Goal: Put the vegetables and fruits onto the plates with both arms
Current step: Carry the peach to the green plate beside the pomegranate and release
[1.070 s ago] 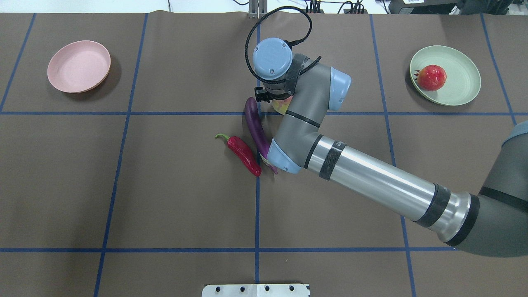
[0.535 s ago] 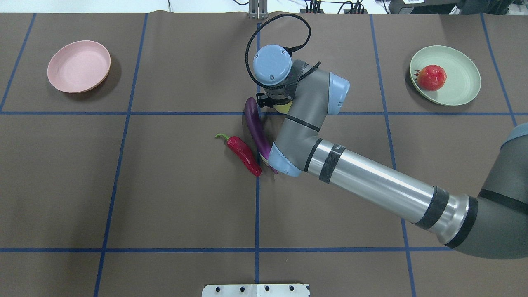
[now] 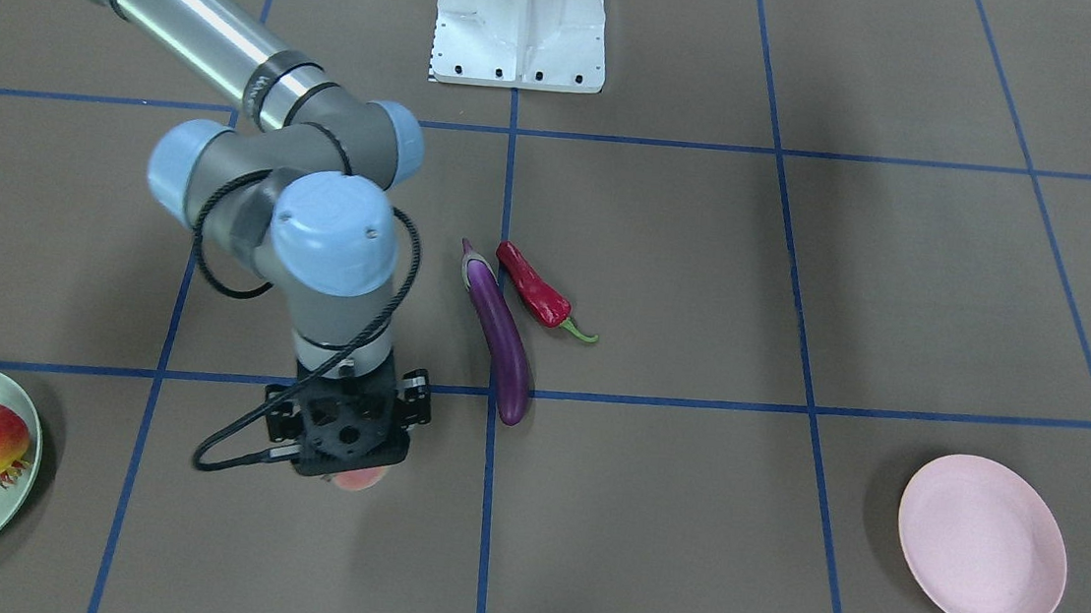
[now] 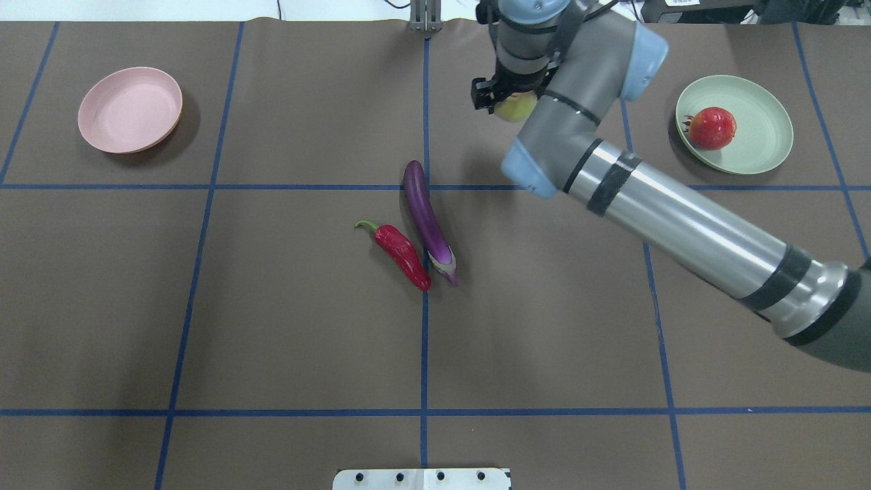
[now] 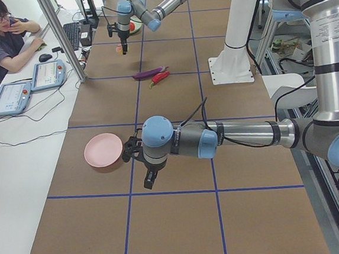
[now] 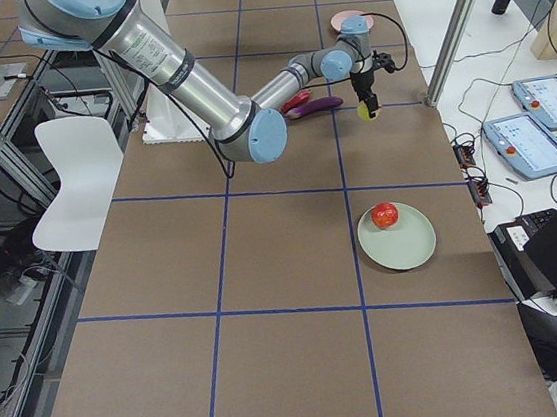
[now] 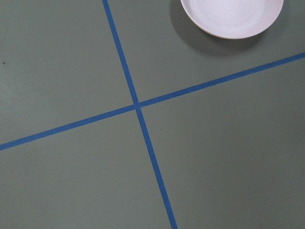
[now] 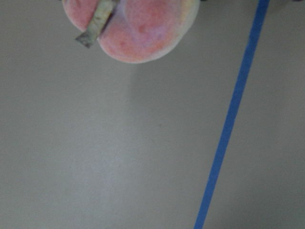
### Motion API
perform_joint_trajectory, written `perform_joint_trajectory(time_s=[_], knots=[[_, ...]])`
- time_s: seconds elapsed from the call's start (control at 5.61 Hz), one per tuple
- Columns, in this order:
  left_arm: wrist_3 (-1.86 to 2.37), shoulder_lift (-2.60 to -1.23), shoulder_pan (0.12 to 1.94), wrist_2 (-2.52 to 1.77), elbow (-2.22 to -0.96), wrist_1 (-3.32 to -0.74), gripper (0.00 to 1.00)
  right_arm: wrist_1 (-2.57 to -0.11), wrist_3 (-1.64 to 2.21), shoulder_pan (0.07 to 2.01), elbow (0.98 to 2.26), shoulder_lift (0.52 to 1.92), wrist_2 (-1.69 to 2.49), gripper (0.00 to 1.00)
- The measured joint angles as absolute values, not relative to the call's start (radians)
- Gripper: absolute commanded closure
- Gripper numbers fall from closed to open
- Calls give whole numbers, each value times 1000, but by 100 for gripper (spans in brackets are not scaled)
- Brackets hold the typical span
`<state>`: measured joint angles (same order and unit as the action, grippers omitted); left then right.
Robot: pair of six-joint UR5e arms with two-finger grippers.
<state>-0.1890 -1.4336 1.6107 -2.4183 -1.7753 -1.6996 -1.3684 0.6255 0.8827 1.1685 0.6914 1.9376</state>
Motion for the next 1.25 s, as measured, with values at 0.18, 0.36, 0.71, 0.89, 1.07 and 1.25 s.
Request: perform_joint_trajectory(time_s=[0.18,0.36,0.71,0.89,1.07,1.25], knots=[[-189,-1434,1611,-2419,-1776,-1700,0,-1290,458,994,1166,781,2072,100],[-190,-1434,1611,-2419,-1778,-1700,0,-1249,269,1106,1140,858,2172,100],[-190,-1433,1611,-2427,-1780,-1700,0,-1225,-72,1323,998,932,2372,100],[-189,-1433,1611,-2430,-1780,-1701,0,-1181,-148,1362,960,985,2396,100],[-189,-1433,1611,-2432,-1780,-1701,0,-1122,-145,1359,946,1030,2366,100],[-189,-1433,1611,-2432,-1781,-1701,0,-1041,-51,1311,941,1054,2299,100]])
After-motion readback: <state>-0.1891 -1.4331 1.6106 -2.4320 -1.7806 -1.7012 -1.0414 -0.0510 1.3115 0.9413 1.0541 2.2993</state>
